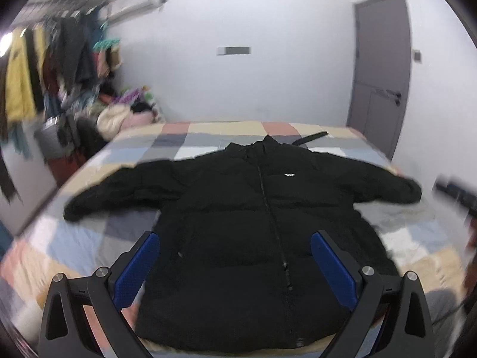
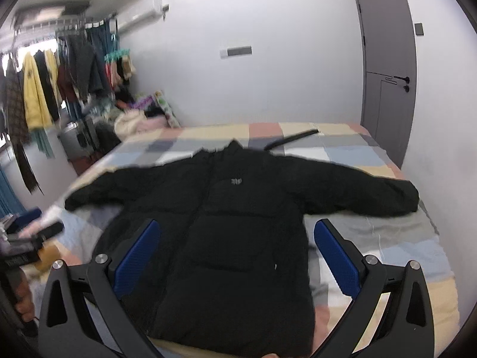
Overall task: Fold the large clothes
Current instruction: 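Grasp the black jacket's sleeve cuff with the right gripper and lift it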
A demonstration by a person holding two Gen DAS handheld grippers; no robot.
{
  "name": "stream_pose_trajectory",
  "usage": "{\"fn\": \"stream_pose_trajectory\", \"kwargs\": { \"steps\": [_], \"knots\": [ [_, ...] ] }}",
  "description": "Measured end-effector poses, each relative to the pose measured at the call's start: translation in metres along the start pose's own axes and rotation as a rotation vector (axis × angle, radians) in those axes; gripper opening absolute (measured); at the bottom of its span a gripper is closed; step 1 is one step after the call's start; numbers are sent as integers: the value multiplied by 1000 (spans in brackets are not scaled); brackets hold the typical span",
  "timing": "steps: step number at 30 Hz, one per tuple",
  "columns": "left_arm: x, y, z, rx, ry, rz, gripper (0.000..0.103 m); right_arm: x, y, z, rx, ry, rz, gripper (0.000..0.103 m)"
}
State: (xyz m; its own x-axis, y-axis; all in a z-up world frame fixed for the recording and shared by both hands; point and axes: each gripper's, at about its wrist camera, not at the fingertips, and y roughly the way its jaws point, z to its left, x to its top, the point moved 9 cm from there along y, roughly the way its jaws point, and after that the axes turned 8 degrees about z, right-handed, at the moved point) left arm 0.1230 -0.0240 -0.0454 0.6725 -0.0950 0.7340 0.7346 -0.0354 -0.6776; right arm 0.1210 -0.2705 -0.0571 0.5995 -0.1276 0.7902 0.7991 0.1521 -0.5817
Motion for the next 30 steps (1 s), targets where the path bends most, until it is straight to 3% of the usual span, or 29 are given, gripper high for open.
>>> {"fn": "stream_pose_trajectory", "kwargs": {
  "steps": [3,6,12,15,17,19,23,27,30],
  "knots": [
    [12,6,14,48,11,-20,102,31,-10,-26,-60,-23,-50,103],
    [29,19,31,56,-14,-52,102,59,-16,-56,-54,-7,-105,103],
    [46,66,38,-52,-45,-91,102,92,23,-143,-43,123,-100,103],
    [41,88,29,-47,-33,-84,102,80,71,-198,-32,233,-18,100],
    [36,102,21,-71,-31,-84,102,67,104,-236,-30,317,20,87],
    [31,116,13,-115,-41,-65,102,52,132,-275,-55,402,43,84],
    [28,135,10,-158,-84,-68,102,19,171,-351,-110,566,38,79],
    [28,150,19,-138,-127,-85,102,-21,201,-423,-145,783,6,77],
    [30,161,28,-111,-163,-92,102,-41,218,-459,-193,849,1,67]
  ]
}}
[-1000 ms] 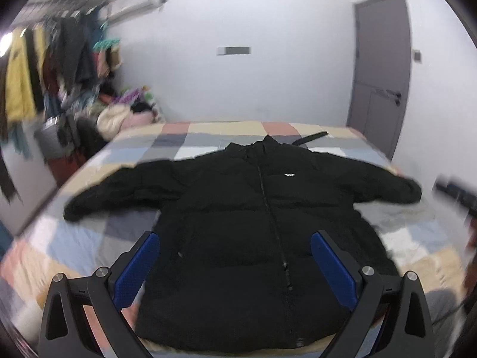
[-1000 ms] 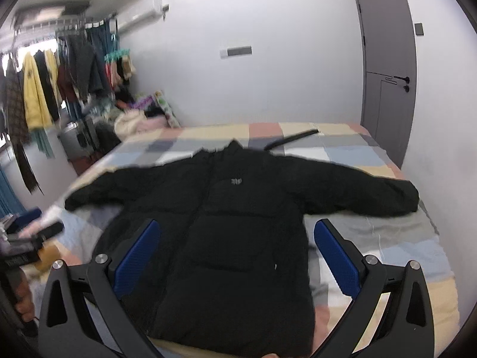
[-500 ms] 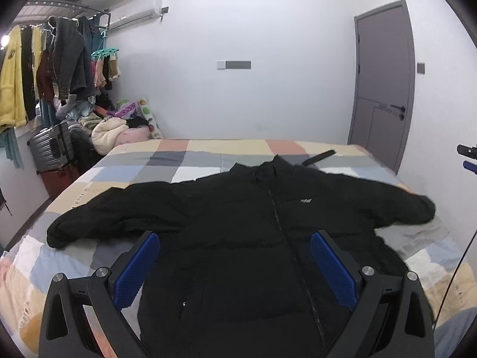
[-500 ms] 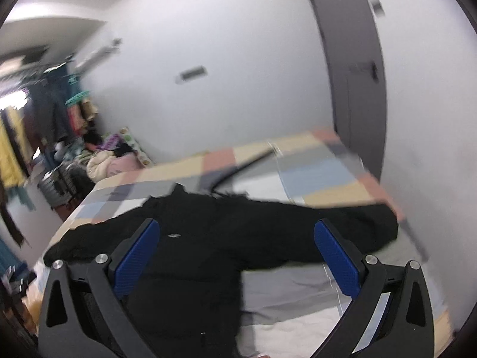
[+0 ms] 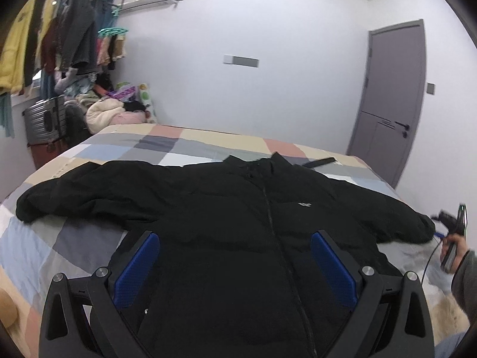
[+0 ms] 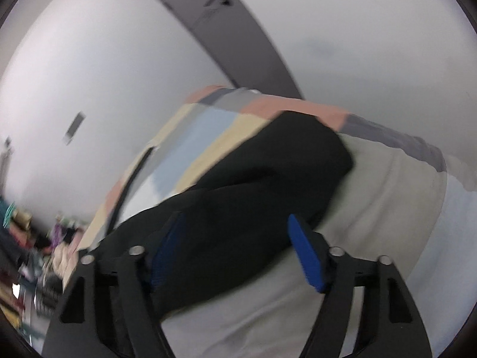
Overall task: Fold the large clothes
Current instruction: 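Grasp the black jacket's sleeve cuff with the right gripper and lift it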
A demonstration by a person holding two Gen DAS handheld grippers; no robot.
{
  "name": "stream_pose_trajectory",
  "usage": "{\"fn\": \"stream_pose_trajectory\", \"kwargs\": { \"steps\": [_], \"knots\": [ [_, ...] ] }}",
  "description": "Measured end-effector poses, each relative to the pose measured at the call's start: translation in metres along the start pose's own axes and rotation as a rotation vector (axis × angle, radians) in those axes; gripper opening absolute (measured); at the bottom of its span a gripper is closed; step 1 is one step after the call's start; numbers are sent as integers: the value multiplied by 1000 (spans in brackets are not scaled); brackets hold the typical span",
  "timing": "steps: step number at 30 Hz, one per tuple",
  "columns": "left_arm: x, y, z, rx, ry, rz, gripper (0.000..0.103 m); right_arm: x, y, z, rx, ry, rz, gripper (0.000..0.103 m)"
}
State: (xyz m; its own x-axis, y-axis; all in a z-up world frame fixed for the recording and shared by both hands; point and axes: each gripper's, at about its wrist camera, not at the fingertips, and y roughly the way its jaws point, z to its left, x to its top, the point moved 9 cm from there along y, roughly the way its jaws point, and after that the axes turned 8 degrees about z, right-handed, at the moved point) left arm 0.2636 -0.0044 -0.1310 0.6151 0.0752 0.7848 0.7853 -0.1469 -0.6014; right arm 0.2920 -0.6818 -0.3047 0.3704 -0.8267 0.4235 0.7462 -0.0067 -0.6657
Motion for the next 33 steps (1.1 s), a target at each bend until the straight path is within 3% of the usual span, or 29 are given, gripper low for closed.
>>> {"fn": "stream_pose_trajectory", "kwargs": {
  "steps": [5,8,10,13,16,21,26,29,33],
  "knots": [
    [-3,16,13,24,-43,8,102,15,23,-44,-62,88,-64,66],
    [-5,28,16,27,-64,29,102,22,45,-59,-29,140,-59,66],
    [-7,37,16,35,-63,38,102,26,47,-56,-34,108,-91,63],
    [-9,45,15,55,-52,53,102,32,49,-48,5,67,-124,29],
    [-9,48,13,59,-41,60,102,35,42,-32,8,28,-141,8],
    [-12,45,9,26,-4,79,102,53,4,-5,21,-12,-183,3],
    [-15,32,19,32,-6,92,102,71,-64,39,50,-62,-258,3],
    [-11,20,28,28,-13,96,102,79,-114,85,73,-112,-326,3],
    [-7,-1,42,50,-6,39,102,82,-168,170,99,-199,-382,3]
  ]
}}
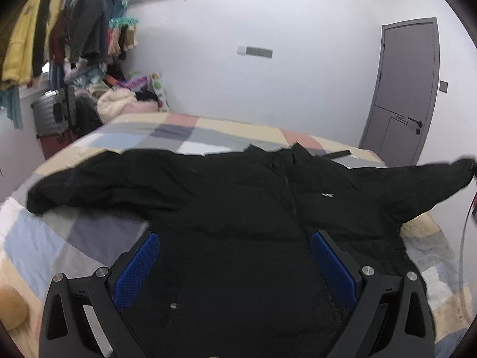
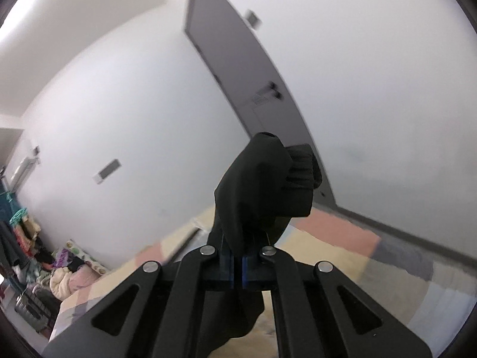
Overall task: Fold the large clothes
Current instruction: 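Grasp the black jacket's sleeve cuff with the right gripper and lift it, then fold the held sleeve across the jacket body and release with the right gripper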
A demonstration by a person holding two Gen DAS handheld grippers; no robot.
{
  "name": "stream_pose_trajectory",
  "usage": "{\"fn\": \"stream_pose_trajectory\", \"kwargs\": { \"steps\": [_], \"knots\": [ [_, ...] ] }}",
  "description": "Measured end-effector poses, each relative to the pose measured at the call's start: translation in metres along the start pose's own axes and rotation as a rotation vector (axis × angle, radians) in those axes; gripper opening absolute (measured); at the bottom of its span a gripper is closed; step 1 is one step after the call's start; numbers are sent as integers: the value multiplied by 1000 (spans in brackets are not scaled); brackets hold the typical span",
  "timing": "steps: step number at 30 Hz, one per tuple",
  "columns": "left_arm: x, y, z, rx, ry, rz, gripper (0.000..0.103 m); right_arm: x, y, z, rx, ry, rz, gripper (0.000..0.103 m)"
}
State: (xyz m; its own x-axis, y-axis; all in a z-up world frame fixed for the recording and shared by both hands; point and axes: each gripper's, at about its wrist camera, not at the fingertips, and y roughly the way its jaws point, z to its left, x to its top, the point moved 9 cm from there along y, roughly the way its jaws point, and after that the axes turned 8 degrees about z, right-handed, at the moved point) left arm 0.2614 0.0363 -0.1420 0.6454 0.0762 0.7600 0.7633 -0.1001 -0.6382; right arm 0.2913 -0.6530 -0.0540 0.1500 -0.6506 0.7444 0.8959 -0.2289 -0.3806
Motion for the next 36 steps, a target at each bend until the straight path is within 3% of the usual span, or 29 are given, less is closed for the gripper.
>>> {"fn": "stream_pose_trajectory", "kwargs": {
  "steps": [2,8,14,19,25,32,36],
  "knots": [
    [0,-6,5,0,-1,-16,102,9,-15,42,20,-41,-12,3],
    [-7,-9,18,-98,-53,-8,102,4,-66,169,87,-190,-85,3],
    [-16,-10,24,-138,-61,21,102,-44,-87,292,204,-359,-77,3],
    [-16,-16,34,-176,-101,21,102,-123,-86,374,298,-483,-18,3],
    [-15,-20,47,-123,-99,-2,102,-218,-64,440,427,-582,85,3],
    [-10,-26,59,-59,-96,-50,102,-351,-37,460,530,-610,284,3],
    [-9,-23,69,-34,-111,-56,102,-430,-25,446,576,-629,416,4]
  ]
}}
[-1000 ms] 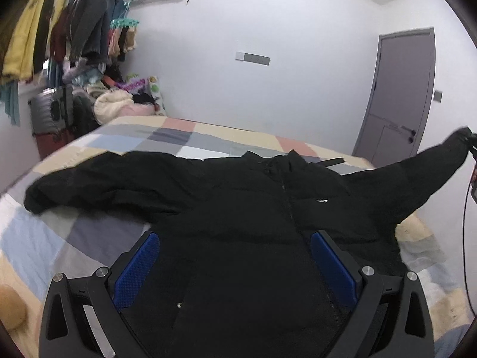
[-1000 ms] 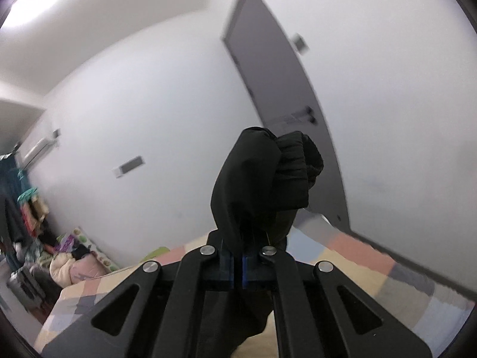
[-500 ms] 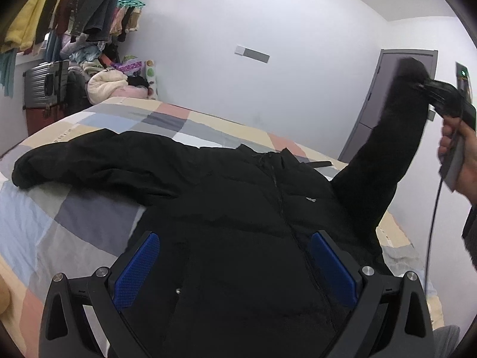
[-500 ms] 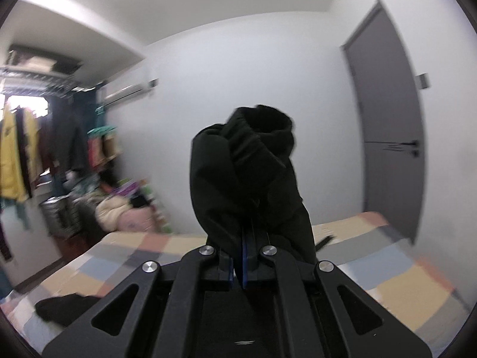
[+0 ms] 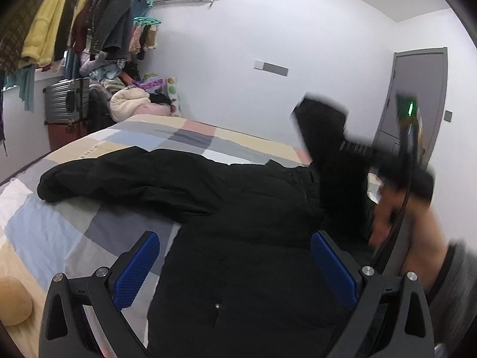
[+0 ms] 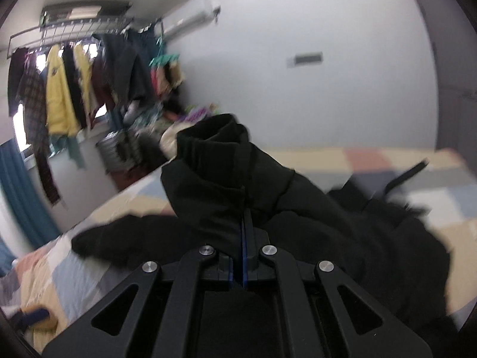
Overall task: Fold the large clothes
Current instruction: 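Fold the held sleeve across the jacket body and release with the right gripper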
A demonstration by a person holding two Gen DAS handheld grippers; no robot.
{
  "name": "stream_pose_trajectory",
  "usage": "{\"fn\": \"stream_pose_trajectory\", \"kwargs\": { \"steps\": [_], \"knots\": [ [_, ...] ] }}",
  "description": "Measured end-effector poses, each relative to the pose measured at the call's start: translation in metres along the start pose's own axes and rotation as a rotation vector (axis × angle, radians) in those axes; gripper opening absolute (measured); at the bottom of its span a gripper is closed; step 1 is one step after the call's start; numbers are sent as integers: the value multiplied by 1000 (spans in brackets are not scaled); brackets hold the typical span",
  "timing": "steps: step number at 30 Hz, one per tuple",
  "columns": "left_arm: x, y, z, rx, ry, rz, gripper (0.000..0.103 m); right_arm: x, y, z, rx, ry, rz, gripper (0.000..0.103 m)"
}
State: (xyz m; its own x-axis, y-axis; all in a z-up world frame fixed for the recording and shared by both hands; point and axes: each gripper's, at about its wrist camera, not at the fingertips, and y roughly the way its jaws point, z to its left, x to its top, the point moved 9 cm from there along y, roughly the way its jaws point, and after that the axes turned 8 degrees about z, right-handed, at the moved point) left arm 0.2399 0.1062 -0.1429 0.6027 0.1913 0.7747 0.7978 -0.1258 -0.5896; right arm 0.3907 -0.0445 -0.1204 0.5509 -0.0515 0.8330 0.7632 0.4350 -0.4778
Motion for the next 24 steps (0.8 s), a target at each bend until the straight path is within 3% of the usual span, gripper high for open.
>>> {"fn": "stream_pose_trajectory", "kwargs": {
  "steps": [6,10,17,24],
  "knots": [
    [-2,13,7,-11,-24,26,102,-80,71,12,33,-33,193,3],
    [-5,20,8,-5,-19,38,102,-108,106,10,2,-68,279,3],
    [-14,32,9,0,-8,71,102,-106,116,6,17,-45,287,4],
    [-18,23,11,8,-32,74,102,-105,105,17,-21,-133,319,8]
  ]
}}
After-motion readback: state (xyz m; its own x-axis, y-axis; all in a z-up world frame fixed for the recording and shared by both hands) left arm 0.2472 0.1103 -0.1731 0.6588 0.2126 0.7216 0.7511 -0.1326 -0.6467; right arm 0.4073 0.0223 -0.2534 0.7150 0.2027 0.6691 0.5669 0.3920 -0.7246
